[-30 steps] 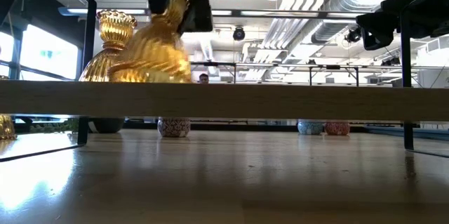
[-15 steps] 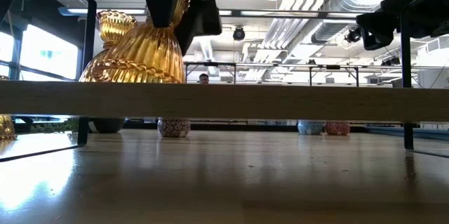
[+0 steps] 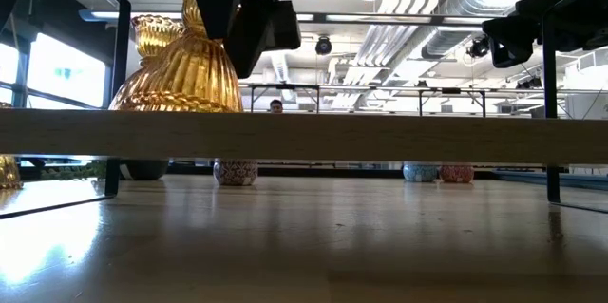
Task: Pick & Place candle stick holders
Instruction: Put the top gold glass candle holder on the shelf, then put the pink scented candle on the shelf
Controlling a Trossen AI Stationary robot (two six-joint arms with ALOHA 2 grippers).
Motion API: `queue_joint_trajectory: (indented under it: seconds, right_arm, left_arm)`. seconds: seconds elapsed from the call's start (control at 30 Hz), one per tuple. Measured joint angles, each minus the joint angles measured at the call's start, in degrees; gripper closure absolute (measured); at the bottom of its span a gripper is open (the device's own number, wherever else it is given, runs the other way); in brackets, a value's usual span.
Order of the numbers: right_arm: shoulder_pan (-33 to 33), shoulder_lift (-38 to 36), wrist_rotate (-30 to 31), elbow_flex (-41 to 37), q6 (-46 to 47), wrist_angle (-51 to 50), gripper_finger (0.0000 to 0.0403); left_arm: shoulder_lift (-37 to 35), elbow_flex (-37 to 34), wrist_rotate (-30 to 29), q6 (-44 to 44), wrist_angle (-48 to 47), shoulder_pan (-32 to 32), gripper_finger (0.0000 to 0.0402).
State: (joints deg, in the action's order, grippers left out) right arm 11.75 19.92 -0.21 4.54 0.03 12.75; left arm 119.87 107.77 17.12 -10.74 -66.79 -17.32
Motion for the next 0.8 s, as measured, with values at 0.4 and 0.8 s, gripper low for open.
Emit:
queue_joint_trajectory:
  seconds: [0.4, 0.8]
  right_arm:
    - [0.0, 0.0, 0.0, 0.0, 0.0, -0.01, 0.0203]
    - [0.0, 0.0, 0.0, 0.0, 0.0, -0.01, 0.0203]
  left_arm:
    - [0.0, 0.0, 1.62, -0.02, 4.07, 0.02, 0.0229]
    - [0.02, 4.75, 1.56, 4.33, 12.28, 0.02, 0.0229]
